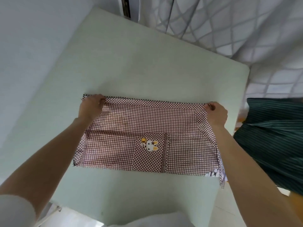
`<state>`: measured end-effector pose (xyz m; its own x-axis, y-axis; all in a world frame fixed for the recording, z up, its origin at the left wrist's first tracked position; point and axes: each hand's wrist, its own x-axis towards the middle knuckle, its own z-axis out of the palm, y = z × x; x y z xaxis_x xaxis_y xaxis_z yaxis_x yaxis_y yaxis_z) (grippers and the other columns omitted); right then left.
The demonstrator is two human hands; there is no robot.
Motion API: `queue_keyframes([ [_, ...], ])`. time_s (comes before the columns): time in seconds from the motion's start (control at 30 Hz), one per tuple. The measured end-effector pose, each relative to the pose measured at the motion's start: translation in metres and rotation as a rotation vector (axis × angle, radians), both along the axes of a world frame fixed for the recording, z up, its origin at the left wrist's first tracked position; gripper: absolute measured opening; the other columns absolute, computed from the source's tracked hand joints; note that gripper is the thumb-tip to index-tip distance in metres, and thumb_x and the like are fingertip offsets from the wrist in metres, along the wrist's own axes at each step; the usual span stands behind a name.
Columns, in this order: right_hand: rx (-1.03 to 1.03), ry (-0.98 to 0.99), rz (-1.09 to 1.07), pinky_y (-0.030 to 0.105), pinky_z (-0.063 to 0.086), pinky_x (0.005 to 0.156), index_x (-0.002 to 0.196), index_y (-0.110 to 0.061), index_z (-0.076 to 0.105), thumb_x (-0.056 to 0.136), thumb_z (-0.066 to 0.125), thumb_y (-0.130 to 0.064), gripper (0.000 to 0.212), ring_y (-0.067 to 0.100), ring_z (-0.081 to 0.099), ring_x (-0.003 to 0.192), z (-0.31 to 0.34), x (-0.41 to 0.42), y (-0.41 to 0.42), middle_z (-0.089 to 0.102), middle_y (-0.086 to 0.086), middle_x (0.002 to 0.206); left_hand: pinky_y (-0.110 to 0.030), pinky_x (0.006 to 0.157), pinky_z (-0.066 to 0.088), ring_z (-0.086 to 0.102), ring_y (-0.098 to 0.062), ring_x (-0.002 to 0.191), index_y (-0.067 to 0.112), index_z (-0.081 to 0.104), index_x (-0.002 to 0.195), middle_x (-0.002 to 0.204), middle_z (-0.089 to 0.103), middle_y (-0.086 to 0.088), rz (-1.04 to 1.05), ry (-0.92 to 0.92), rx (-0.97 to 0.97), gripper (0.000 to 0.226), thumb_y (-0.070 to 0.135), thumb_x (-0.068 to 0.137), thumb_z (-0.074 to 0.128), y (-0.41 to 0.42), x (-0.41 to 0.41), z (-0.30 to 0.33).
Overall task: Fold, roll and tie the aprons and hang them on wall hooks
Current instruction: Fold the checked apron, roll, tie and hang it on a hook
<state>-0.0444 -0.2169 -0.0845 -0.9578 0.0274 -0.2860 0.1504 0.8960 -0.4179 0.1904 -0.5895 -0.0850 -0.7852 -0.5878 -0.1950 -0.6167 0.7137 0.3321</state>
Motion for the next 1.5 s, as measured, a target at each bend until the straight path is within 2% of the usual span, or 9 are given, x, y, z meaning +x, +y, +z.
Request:
queue_keyframes([
  [0.27, 0.038, 0.111, -0.032, 0.03, 0.045, 0.082, 0.104, -0.019, 0.069, 0.089, 0.058, -0.028, 0.021, 0.028, 0.062, 0.096, -0.017, -0.007, -0.005, 0.069, 0.007, 0.105, -0.044, 0.074, 0.048, 0.058, -0.033, 0.095, 0.012, 0.066, 0.101, 0.101, 0.066, -0.009, 0.003, 0.104, -0.041, 0.016, 0.02, 0.09, 0.059, -0.012, -0.01, -0.014],
  [0.4, 0.04, 0.185, 0.058, 0.03, 0.039, 0.078, 0.107, -0.013, 0.062, 0.089, 0.059, -0.022, 0.021, 0.03, 0.056, 0.1, -0.022, -0.005, -0.007, 0.061, 0.011, 0.11, -0.045, 0.085, 0.041, 0.056, -0.035, 0.096, 0.013, 0.065, 0.101, 0.101, 0.065, -0.011, -0.008, 0.103, -0.093, 0.016, 0.02, 0.087, 0.06, -0.016, -0.012, -0.023],
  [0.5, 0.086, 0.319, 0.172, 0.04, 0.04, 0.089, 0.113, -0.011, 0.059, 0.085, 0.06, -0.02, 0.029, 0.034, 0.05, 0.104, -0.02, 0.005, -0.005, 0.055, 0.015, 0.116, -0.045, 0.094, 0.035, 0.053, -0.035, 0.105, 0.013, 0.063, 0.107, 0.109, 0.063, -0.011, -0.018, 0.148, -0.152, 0.021, 0.021, 0.087, 0.061, -0.014, -0.008, -0.025],
  [0.63, 0.036, 0.53, 0.33, 0.04, 0.037, 0.096, 0.112, -0.009, 0.058, 0.08, 0.057, -0.012, 0.032, 0.034, 0.047, 0.11, -0.01, 0.046, -0.014, 0.051, 0.018, 0.12, -0.043, 0.091, 0.04, 0.051, -0.034, 0.102, 0.009, 0.062, 0.108, 0.11, 0.062, -0.013, 0.033, 0.312, -0.127, 0.025, 0.019, 0.086, 0.057, 0.002, 0.016, -0.014],
  [0.83, -0.133, 0.263, 0.727, 0.043, 0.038, 0.103, 0.115, -0.01, 0.06, 0.082, 0.066, -0.017, 0.034, 0.03, 0.044, 0.121, -0.005, 0.166, -0.064, 0.05, 0.014, 0.128, -0.042, 0.092, 0.042, 0.048, -0.032, 0.108, 0.006, 0.055, 0.118, 0.119, 0.056, -0.015, 0.24, 0.246, 0.009, 0.047, 0.022, 0.078, 0.074, 0.043, 0.115, -0.004],
  [1.03, 0.07, 0.091, 0.98, 0.058, 0.027, 0.105, 0.127, -0.013, 0.054, 0.073, 0.075, -0.036, 0.062, 0.036, 0.032, 0.134, -0.018, 0.258, -0.088, 0.039, 0.019, 0.142, -0.041, 0.075, 0.049, 0.057, -0.03, 0.091, 0.003, 0.051, 0.113, 0.111, 0.055, -0.016, 0.402, 0.107, 0.147, 0.063, 0.033, 0.068, 0.082, 0.056, 0.194, -0.007],
  [1.2, 0.147, 0.048, 0.898, 0.059, 0.03, 0.104, 0.129, -0.018, 0.052, 0.071, 0.075, -0.041, 0.066, 0.034, 0.032, 0.135, -0.02, 0.275, -0.078, 0.037, 0.017, 0.143, -0.026, 0.069, 0.041, 0.062, -0.019, 0.074, 0.007, 0.059, 0.098, 0.095, 0.065, -0.007, 0.557, 0.076, 0.232, 0.034, 0.027, 0.076, 0.076, 0.066, 0.221, -0.003],
  [1.37, 0.158, -0.004, 0.909, 0.053, 0.02, 0.112, 0.136, -0.022, 0.042, 0.079, 0.067, -0.045, 0.066, 0.028, 0.016, 0.141, -0.019, 0.273, -0.076, 0.022, 0.01, 0.152, -0.019, 0.063, 0.042, 0.063, -0.015, 0.074, 0.01, 0.069, 0.088, 0.086, 0.072, -0.007, 0.625, 0.181, 0.334, 0.006, 0.013, 0.084, 0.065, 0.076, 0.233, -0.002],
  [1.5, 0.169, -0.014, 0.903, 0.052, 0.017, 0.114, 0.139, -0.023, 0.037, 0.081, 0.065, -0.044, 0.067, 0.027, 0.012, 0.142, -0.017, 0.275, -0.078, 0.017, 0.009, 0.153, -0.027, 0.064, 0.045, 0.057, -0.014, 0.078, 0.019, 0.06, 0.086, 0.086, 0.065, -0.001, 0.813, 0.446, 0.742, 0.009, 0.011, 0.089, 0.058, 0.07, 0.23, 0.005],
])
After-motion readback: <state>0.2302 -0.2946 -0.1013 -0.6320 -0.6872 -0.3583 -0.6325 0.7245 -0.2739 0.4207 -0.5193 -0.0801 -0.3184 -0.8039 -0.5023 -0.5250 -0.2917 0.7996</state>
